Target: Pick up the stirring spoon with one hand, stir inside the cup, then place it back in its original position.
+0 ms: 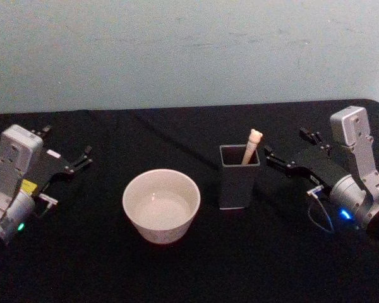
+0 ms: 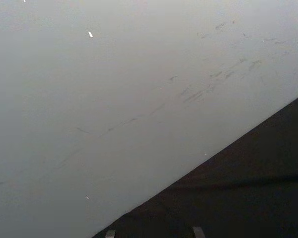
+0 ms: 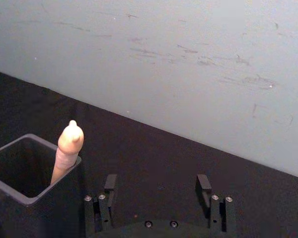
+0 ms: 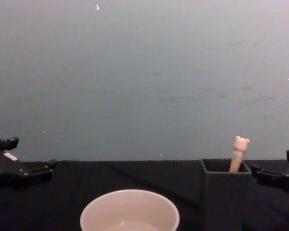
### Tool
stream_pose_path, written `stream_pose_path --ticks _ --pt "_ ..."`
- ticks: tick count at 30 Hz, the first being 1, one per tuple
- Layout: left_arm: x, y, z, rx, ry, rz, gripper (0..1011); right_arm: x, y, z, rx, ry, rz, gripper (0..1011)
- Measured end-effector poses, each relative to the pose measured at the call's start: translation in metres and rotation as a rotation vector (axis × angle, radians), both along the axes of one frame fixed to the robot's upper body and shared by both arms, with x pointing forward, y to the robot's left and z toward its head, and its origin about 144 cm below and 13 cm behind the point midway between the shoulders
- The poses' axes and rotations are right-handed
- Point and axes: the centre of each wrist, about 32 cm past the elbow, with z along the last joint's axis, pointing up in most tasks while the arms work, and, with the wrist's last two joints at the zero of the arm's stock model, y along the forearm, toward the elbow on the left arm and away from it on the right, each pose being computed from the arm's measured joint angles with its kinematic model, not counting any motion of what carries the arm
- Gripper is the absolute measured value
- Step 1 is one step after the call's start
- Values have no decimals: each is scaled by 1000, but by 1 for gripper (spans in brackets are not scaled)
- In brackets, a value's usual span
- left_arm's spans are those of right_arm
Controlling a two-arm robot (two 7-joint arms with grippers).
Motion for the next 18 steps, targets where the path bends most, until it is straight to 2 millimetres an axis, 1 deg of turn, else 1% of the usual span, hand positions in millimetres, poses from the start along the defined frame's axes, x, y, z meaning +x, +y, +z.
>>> stream_pose_path --ticks 18 --pt "0 0 0 0 0 0 1001 0 0 0 0 0 0 1002"
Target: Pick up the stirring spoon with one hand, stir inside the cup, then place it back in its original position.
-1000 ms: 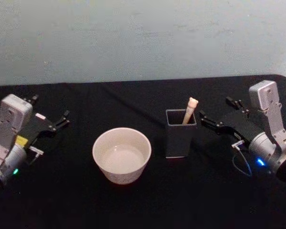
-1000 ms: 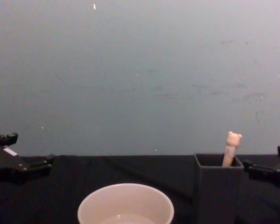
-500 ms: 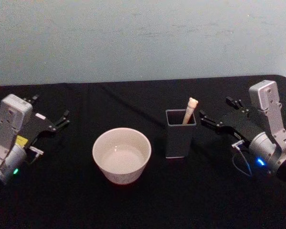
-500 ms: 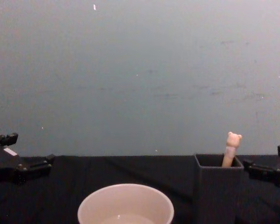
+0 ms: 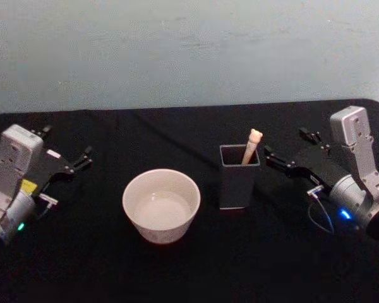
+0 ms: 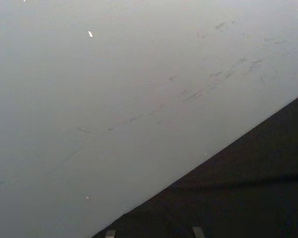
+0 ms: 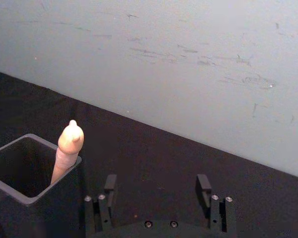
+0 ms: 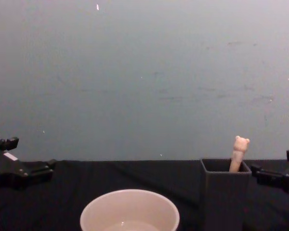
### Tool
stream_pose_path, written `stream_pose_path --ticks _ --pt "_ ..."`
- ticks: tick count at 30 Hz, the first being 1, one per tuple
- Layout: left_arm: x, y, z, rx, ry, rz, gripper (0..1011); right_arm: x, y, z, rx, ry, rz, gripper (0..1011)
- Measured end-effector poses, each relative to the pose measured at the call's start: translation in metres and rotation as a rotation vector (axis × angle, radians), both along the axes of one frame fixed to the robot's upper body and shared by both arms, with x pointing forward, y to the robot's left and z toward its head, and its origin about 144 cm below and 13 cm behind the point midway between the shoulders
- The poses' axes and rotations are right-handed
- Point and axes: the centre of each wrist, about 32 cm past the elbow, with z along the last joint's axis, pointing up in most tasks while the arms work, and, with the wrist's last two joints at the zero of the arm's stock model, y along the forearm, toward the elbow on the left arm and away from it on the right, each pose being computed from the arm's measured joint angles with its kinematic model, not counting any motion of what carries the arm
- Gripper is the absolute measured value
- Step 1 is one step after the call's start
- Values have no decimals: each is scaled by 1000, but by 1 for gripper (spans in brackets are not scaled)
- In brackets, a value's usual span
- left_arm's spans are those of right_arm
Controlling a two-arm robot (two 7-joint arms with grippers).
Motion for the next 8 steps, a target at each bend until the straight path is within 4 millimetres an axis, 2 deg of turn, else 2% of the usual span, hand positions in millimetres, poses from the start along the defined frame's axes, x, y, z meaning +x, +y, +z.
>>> stream_pose_path --ticks 8 --pt "0 0 0 0 0 0 1001 0 0 0 0 0 0 1002"
